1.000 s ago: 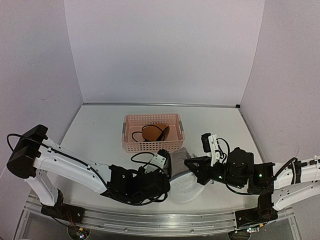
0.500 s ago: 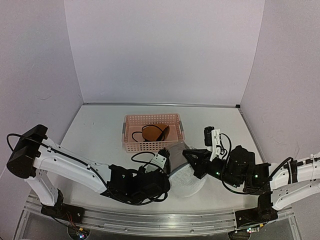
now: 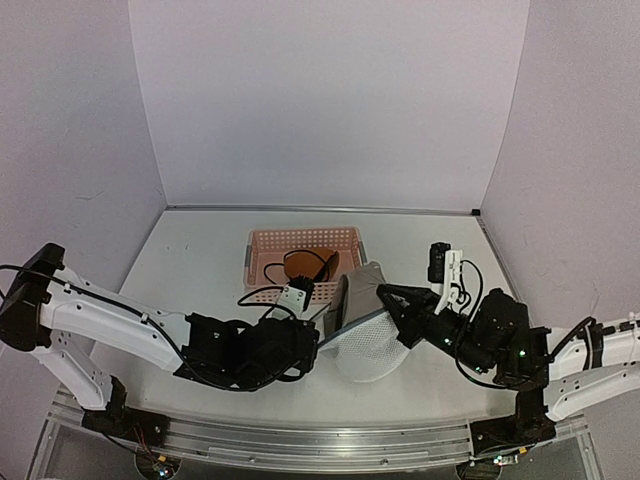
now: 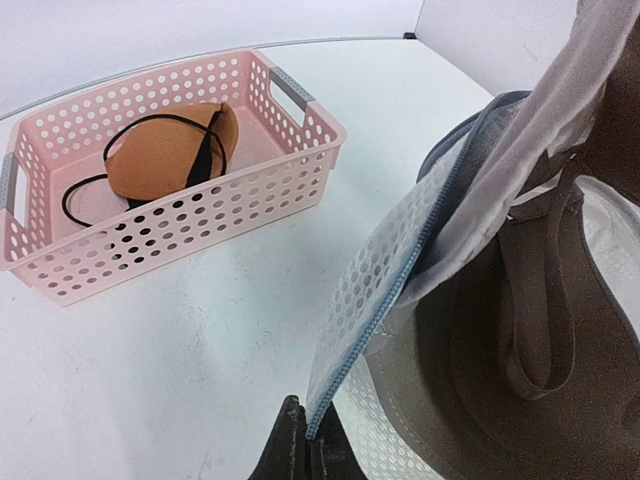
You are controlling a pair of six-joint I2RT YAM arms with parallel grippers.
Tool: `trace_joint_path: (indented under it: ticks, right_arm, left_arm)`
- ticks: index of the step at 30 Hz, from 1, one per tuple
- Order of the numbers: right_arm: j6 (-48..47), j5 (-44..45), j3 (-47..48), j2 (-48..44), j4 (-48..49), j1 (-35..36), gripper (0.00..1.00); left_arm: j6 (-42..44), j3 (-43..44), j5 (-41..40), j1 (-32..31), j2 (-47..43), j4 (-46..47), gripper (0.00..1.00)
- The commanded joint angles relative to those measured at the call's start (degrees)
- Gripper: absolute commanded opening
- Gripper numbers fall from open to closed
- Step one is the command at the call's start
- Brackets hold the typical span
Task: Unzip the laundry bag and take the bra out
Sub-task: Pick up the bra from the laundry bag.
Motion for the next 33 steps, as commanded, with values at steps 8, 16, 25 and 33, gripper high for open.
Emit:
trace_joint_path:
  ticks: [8,16,25,33]
  right_arm:
    - [-1.6,0.0,-2.6,-0.4,21.0,0.0,0.00]
    - [-6.4,1.4,2.5,2.5,24.6,0.0,0.00]
    - [-5.4,2.8,2.7,3.6,24.9,-0.1,0.00]
    - [-0.9,-3.4,-3.0,1.0,22.1,-0.1,0.00]
  left_arm:
    - [4.2,3.8,5.3,0.1,1.7,2.4,0.00]
    - [8.0,10.0,4.4,-1.7,6.9,0.1,0.00]
    - [6.5,8.9,-0.1,-2.5,1.3,-0.9,0.02]
    - [3.1,3.7,-5.3,-2.2,-8.9,-1.5,0.29]
